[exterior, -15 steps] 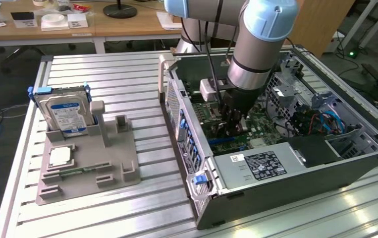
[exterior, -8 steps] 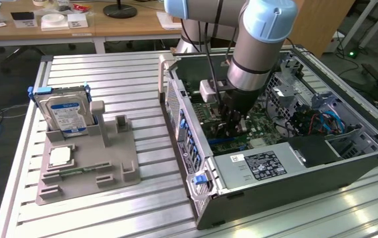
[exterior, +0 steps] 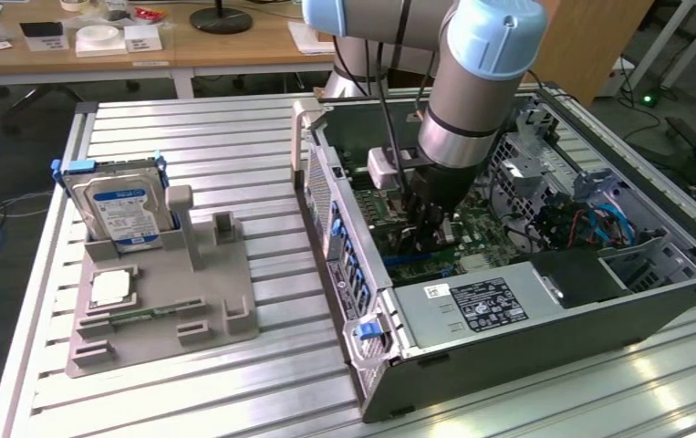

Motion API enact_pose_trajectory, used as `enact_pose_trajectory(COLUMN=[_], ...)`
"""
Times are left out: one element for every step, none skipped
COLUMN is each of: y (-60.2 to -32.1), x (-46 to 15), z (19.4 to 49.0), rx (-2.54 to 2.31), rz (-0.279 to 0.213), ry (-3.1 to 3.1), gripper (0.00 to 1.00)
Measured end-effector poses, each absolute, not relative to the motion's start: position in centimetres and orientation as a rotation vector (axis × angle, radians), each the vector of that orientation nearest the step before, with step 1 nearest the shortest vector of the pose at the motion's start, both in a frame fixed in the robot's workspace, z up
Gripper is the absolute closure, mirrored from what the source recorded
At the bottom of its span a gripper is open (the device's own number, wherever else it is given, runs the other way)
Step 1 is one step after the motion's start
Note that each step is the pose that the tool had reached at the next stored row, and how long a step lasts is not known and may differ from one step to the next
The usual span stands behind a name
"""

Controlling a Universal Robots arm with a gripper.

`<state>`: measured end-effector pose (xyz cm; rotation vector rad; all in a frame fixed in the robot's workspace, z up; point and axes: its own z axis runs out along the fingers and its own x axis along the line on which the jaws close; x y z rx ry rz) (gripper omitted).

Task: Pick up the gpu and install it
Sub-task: 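Insert the gpu into the slot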

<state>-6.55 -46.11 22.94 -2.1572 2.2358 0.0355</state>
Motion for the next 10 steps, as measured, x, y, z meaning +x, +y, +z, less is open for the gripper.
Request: enact_pose_trajectory(y=[-46.11, -46.11, -46.11, -46.14, -46.14, -46.14, -46.14, -46.14, -46.15, -46.14], x=[-6.55, -6.55, -6.55, -6.55, -6.55, -6.55, -6.55, -6.55, -6.55, -6.55], z=[22.91, 22.88, 22.88, 22.84, 22.84, 22.84, 22.84, 22.87, 22.95, 22.97], rx=[-2.157, -2.157, -2.157, -2.157, -2.158, -2.158, -2.158, -2.158, -2.158, -2.158], rz=[0.036, 0.035, 0.035, 0.035, 0.035, 0.035, 0.035, 0.035, 0.035, 0.035], ry=[2.236, 2.236, 2.236, 2.236, 2.236, 2.236, 2.236, 2.236, 2.236, 2.236], gripper=[0.72, 0.72, 0.72, 0.72, 0.72, 0.72, 0.72, 0.72, 0.72, 0.72])
